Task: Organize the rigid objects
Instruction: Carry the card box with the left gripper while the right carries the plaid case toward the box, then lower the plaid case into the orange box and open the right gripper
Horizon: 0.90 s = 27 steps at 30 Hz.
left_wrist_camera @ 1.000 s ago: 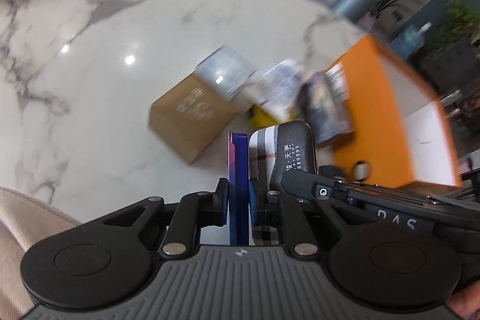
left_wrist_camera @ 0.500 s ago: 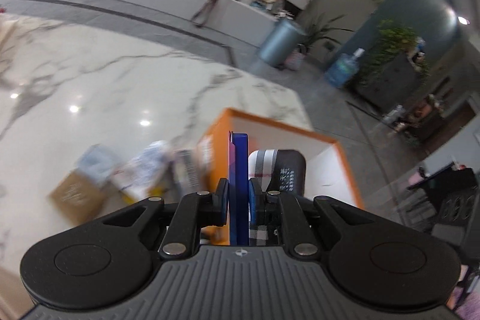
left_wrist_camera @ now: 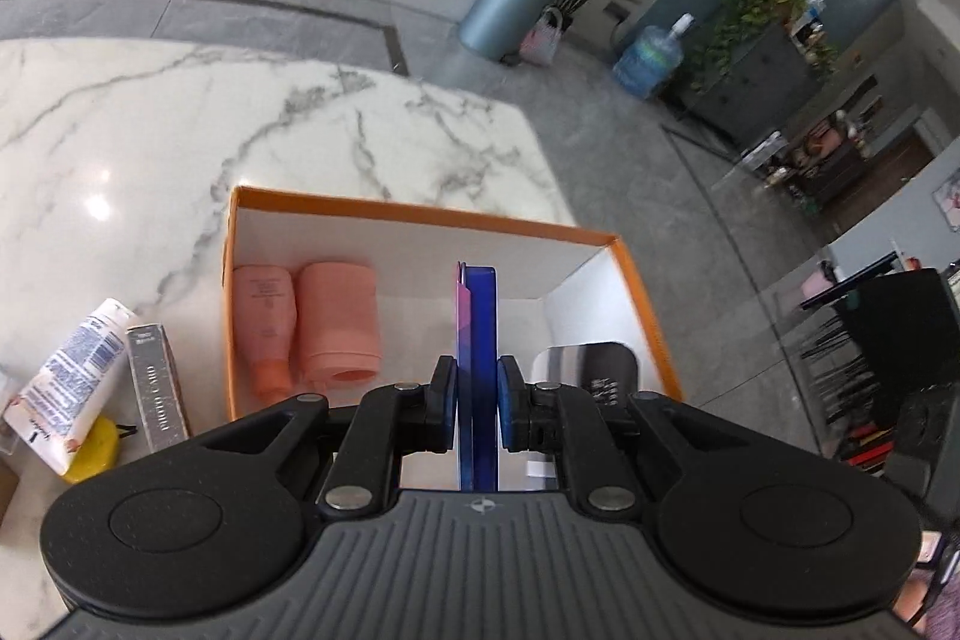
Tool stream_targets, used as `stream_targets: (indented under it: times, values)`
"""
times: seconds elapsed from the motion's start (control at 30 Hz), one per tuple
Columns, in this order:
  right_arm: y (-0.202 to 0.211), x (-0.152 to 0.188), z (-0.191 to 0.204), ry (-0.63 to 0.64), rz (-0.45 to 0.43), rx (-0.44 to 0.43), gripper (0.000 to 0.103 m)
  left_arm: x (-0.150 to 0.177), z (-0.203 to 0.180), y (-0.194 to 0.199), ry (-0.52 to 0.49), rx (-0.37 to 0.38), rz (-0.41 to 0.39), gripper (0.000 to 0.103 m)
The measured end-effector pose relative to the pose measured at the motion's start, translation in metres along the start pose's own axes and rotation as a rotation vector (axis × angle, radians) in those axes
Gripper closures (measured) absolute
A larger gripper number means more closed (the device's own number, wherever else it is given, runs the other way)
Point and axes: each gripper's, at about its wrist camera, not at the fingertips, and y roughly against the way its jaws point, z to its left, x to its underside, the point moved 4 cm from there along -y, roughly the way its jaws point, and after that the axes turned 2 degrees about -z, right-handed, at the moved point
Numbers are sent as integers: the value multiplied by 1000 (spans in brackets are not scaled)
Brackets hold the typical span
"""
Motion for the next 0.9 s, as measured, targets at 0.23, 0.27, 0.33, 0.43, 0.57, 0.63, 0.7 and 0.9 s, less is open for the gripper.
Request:
stream_targets:
  times: [0.23, 0.27, 0.33, 0.43, 0.57, 0.63, 0.7, 0.9]
  values:
    - [-56, -26, -12, 4, 108, -35, 87, -10, 26, -18, 21, -88, 6, 88]
    - [-66, -29, -10, 6, 122, -47, 87, -12, 30, -19, 28, -95, 5, 88]
    - [-87, -33, -7, 12, 156, -61, 87, -16, 36, -22, 41, -101, 11, 88]
    - [-116, -36, -4, 14, 212, -93, 87, -22, 44, -29, 54, -114, 25, 88]
    - [-139, -39, -4, 5, 250, -115, 87, -26, 51, -35, 93, -95, 39, 88]
    - [-148, -39, -6, 5, 269, -117, 87, -26, 52, -39, 105, -81, 48, 88]
    - [-155, -38, -10, 7, 293, -102, 86, -25, 53, -42, 104, -76, 51, 88]
    - [-160, -41, -13, 87, 298, 15, 74, -23, 58, -48, 133, -65, 56, 88]
